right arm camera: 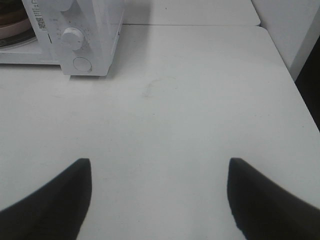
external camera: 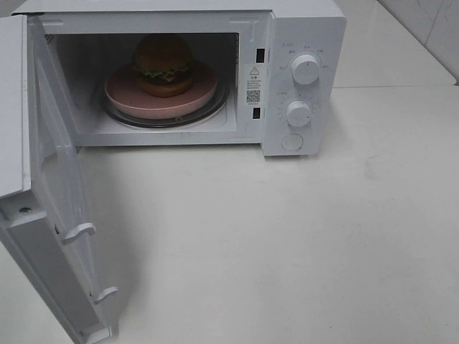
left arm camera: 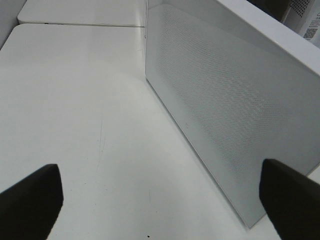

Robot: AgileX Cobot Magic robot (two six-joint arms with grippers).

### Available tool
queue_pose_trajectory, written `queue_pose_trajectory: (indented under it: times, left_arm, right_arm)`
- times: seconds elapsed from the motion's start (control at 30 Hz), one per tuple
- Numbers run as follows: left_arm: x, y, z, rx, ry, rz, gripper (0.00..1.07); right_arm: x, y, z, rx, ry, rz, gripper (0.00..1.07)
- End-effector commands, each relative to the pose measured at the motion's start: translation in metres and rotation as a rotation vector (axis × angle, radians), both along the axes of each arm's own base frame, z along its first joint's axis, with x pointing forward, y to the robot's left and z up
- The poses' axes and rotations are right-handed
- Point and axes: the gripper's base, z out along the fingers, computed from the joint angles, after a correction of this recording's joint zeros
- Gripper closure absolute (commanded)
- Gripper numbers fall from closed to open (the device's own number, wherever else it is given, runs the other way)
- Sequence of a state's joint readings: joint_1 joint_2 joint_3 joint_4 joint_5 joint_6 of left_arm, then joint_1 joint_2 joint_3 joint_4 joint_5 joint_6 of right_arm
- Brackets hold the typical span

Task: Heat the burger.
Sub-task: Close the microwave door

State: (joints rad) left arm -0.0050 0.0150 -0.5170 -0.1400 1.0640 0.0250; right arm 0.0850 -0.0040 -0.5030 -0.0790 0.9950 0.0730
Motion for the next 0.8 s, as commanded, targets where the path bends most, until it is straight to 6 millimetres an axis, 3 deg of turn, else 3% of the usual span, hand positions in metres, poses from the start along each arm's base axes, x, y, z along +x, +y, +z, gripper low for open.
queue_pose_trajectory:
  times: [0.03, 0.43, 0.53, 0.57, 0.63, 0.67, 0.7, 0.77, 0.8]
  left_arm:
    - [-0.001, -0.001, -0.001, -0.003, 0.002, 0.000, 0.08]
    - [-0.001, 0.000, 0.010, -0.009, -0.069, 0.004, 0.12]
    - [0.002, 0.000, 0.013, -0.009, -0.084, 0.009, 0.22]
    - [0.005, 0.000, 0.013, -0.010, -0.064, 0.009, 0.31]
    - [0.008, 0.000, 0.014, -0.010, -0.050, 0.009, 0.36]
    - [0.014, 0.000, 0.014, -0.012, -0.017, 0.008, 0.48]
    - [0.014, 0.000, 0.014, -0.012, -0.017, 0.008, 0.48]
    - [0.024, -0.001, 0.017, -0.030, -0.015, 0.006, 0.64]
    - [0.024, -0.001, 0.017, -0.030, -0.015, 0.006, 0.64]
  right_arm:
    - [-0.004, 0.000, -0.001, -0.011, -0.024, 0.005, 0.33]
    - [-0.004, 0.000, -0.001, -0.011, -0.024, 0.005, 0.33]
    - [-0.004, 0.000, -0.001, -0.011, -0.024, 0.005, 0.33]
    - [-0.004, 0.000, -0.001, -0.011, -0.024, 0.005, 0.33]
    - [-0.004, 0.000, -0.001, -0.011, -0.024, 0.005, 0.33]
    - [-0.004, 0.000, -0.001, -0.011, -0.024, 0.005, 0.33]
    - [-0.004, 0.000, -0.001, -0.011, -0.024, 0.005, 0.33]
    - [-0.004, 0.000, -0.001, -0.011, -0.024, 0.005, 0.33]
    - [-0.004, 0.000, -0.001, -0.011, -0.024, 0.005, 0.33]
